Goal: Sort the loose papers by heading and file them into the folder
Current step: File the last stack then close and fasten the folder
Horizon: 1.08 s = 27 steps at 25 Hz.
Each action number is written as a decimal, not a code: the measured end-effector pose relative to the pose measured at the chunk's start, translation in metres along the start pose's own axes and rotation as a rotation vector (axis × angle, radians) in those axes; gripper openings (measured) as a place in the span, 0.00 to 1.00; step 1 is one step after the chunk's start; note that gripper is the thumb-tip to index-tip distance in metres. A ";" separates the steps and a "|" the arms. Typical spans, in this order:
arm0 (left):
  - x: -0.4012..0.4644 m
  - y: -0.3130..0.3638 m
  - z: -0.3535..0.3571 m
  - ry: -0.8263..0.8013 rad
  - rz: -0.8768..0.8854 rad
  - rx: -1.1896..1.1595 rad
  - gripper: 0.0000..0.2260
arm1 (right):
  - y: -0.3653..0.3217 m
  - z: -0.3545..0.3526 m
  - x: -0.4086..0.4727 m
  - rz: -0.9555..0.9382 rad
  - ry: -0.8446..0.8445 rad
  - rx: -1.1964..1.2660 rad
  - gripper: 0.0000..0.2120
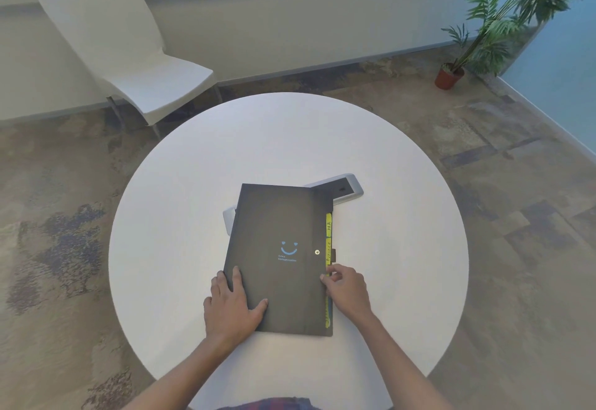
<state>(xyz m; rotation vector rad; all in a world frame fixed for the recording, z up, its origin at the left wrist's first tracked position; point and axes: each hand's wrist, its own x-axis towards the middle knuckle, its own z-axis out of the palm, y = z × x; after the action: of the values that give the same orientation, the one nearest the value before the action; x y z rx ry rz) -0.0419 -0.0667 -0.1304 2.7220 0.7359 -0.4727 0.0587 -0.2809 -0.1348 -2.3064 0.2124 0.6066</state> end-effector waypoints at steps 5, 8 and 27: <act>0.004 0.050 0.001 0.069 0.090 0.038 0.44 | 0.007 -0.023 0.010 -0.138 0.177 -0.136 0.13; 0.011 0.095 0.007 0.022 0.132 0.052 0.47 | 0.004 -0.030 0.031 -0.254 0.029 -0.283 0.20; 0.035 0.127 -0.034 -0.132 0.260 -0.080 0.19 | 0.005 -0.032 0.055 -0.649 0.086 -0.544 0.13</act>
<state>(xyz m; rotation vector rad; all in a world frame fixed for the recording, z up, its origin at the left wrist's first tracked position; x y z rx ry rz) 0.0620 -0.1454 -0.0899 2.6306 0.3523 -0.5414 0.1172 -0.3053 -0.1446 -2.7012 -0.7228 0.2405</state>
